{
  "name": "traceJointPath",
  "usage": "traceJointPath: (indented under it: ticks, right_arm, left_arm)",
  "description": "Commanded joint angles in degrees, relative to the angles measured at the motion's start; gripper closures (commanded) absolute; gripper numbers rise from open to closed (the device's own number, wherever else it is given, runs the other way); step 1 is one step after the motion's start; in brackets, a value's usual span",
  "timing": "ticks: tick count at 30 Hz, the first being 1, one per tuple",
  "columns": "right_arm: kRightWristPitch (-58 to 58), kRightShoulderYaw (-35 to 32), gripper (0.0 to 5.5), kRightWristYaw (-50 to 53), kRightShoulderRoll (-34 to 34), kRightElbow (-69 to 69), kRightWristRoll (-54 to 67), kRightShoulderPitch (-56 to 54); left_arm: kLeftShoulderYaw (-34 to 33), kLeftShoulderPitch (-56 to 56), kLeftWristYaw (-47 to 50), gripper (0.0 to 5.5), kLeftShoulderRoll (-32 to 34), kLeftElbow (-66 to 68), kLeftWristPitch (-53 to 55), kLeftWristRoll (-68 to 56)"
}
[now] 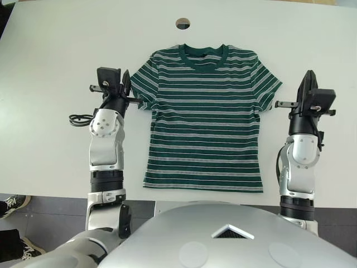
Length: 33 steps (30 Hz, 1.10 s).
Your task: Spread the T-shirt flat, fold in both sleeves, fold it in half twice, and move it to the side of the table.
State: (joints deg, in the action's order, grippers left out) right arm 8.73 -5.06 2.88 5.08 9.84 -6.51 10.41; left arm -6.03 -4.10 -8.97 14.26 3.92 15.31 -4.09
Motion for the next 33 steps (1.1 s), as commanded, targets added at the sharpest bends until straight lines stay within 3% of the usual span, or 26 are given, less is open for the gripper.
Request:
traceJointPath:
  ticks: [1,7,18,28,33]
  right_arm:
    - [0.55,0.0,5.4,0.03,-0.08,-0.45,0.34,-0.24]
    - [0.74,0.47,5.4,-0.47,-0.01,-0.28,0.44,-0.17]
    - [1.67,1.28,5.4,-0.71,-0.42,0.38,1.02,0.26]
    - [2.11,0.99,5.4,-0.61,-0.11,0.74,1.33,0.6]
    - [1.96,0.89,5.4,-0.52,0.02,0.1,1.14,0.31]
  left_arm:
    - [-0.31,-3.93,-2.02,3.82,2.15,3.45,3.85,-0.36]
    - [-1.16,-7.33,-6.54,3.14,3.95,9.91,8.53,-2.87]
    - [-1.34,-12.54,-12.57,3.14,4.21,23.66,14.15,-6.38]
    - [-0.77,-11.57,-13.02,4.56,3.57,23.05,13.52,-7.09]
    - [-0.81,-10.59,-12.81,5.38,2.61,14.38,15.57,-9.0]
